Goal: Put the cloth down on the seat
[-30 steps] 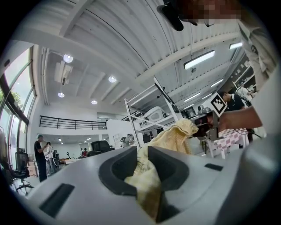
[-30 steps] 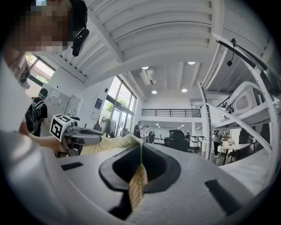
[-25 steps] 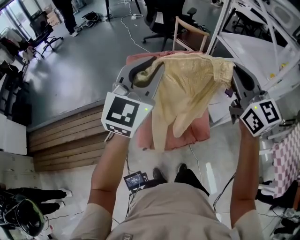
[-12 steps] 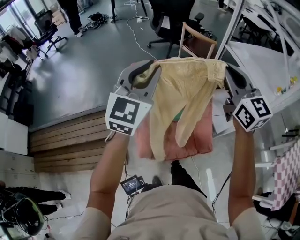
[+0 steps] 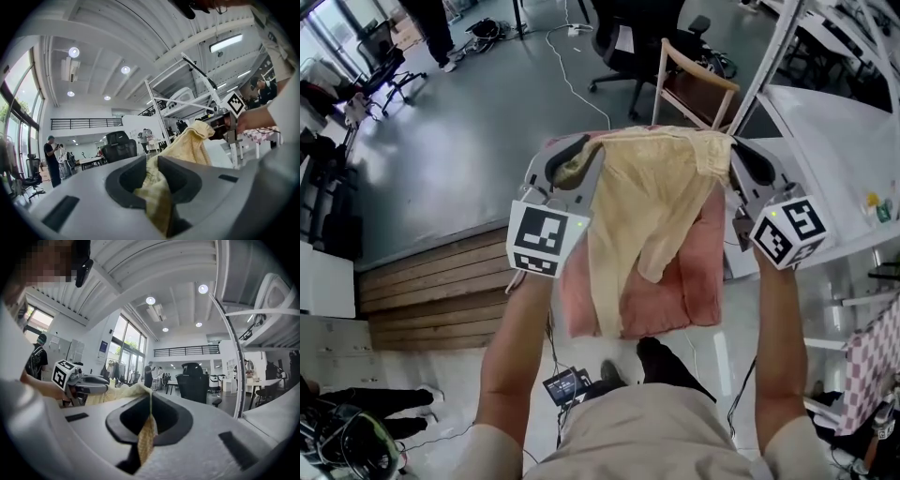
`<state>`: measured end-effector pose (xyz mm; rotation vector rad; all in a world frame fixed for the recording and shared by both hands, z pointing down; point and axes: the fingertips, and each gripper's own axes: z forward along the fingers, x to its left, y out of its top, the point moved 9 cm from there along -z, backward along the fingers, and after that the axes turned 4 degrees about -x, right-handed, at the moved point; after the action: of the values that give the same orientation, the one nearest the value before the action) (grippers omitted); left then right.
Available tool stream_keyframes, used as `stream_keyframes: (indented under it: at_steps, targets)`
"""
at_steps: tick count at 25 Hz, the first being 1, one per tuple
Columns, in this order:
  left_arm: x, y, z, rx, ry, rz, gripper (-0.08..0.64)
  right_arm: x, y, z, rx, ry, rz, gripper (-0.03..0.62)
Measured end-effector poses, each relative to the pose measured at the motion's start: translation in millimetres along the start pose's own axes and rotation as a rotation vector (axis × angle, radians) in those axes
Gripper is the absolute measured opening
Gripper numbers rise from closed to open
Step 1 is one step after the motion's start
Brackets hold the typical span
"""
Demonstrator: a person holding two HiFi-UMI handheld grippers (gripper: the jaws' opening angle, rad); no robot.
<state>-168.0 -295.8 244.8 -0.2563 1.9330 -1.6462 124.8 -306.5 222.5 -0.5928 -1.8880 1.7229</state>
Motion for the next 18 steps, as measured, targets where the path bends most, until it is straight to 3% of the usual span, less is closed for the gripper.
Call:
stream_keyframes:
  at_steps: [18]
  targets:
    - [32.2, -167.6, 129.6, 0.206, 0.058, -0.055, 0.074, -104.2, -161.4, 130.0, 0.149, 0.032, 0.026, 0.003]
